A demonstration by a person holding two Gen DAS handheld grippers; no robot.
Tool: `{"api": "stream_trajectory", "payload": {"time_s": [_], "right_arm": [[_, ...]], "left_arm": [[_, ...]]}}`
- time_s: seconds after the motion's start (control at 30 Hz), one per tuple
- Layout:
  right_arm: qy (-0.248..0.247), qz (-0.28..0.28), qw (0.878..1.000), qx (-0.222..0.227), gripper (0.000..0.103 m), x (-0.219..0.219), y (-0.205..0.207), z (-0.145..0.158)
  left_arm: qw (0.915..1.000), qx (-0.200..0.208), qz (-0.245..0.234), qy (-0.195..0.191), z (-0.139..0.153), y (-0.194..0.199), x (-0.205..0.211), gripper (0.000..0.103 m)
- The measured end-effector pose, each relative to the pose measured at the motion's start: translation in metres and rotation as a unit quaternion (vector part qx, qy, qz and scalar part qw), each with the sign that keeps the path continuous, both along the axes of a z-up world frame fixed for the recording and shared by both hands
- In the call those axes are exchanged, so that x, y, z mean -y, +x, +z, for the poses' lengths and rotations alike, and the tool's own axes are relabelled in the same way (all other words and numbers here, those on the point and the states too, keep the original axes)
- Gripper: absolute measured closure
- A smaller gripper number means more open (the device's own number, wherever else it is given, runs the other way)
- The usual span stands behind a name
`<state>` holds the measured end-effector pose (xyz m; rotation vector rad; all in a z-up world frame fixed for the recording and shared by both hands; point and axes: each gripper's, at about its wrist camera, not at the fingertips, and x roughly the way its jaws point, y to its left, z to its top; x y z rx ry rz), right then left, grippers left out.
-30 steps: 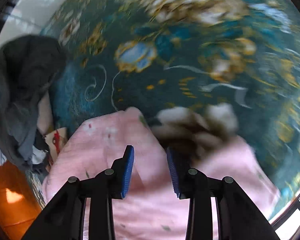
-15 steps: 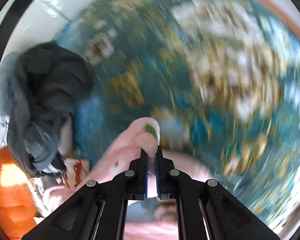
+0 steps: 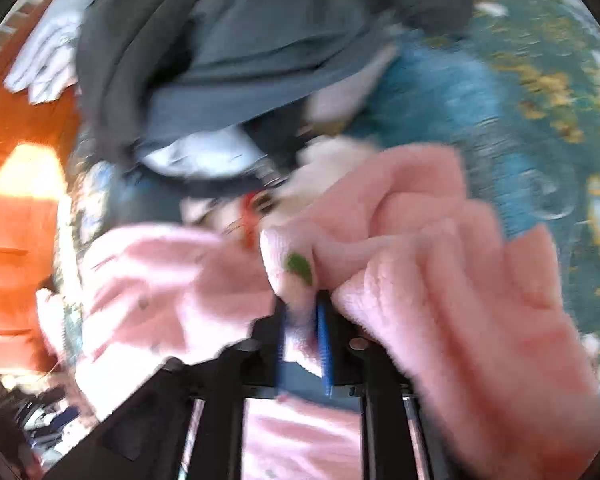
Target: Fold clothes
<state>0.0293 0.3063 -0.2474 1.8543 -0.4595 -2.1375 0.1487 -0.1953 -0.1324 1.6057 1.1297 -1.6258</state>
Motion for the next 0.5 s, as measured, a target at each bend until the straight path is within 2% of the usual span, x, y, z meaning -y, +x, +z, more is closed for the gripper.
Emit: {"api": "stream_trajectory", "payload": {"time_s": [0.03,0.1,0.17,0.23,0.3,0.37,0.43,0.5], "right_arm": [[-0.015,-0.002,1.000,-0.009,0.058,-0.009,0.003,0.007],[-0.040,-0.011,0.999,-0.028,0.056,-0.031,0.010,0.023],[-0.039,-0.040,0.997,-0.054,0.056,-0.078,0.017,0.039],[-0.016,-0.060,0.996,-0.064,0.055,-0.116,0.020,0.047],[0.011,-0.068,0.996,-0.056,0.055,-0.148,0.019,0.043],[0.008,-0.052,0.997,-0.056,0.055,-0.157,0.011,0.040],[0.009,-0.029,0.998,-0.062,0.048,-0.151,0.001,0.037],[0.013,-0.011,0.998,-0.064,0.047,-0.143,-0.008,0.030]], "left_arm": [[1.0000,0.000,-0.002,0.000,-0.001,-0.002,0.001,0.050],[1.0000,0.002,0.001,0.004,-0.005,-0.004,0.000,0.050],[0.9999,0.002,0.002,0.012,-0.010,-0.006,-0.005,0.050],[0.9998,0.008,-0.005,0.018,-0.017,-0.009,-0.012,0.049],[0.9996,0.013,-0.011,0.022,-0.022,-0.012,-0.018,0.049],[0.9995,0.018,-0.016,0.023,-0.025,-0.014,-0.022,0.049],[0.9993,0.024,-0.020,0.022,-0.025,-0.016,-0.026,0.049],[0.9993,0.023,-0.024,0.017,-0.021,-0.018,-0.026,0.049]]}}
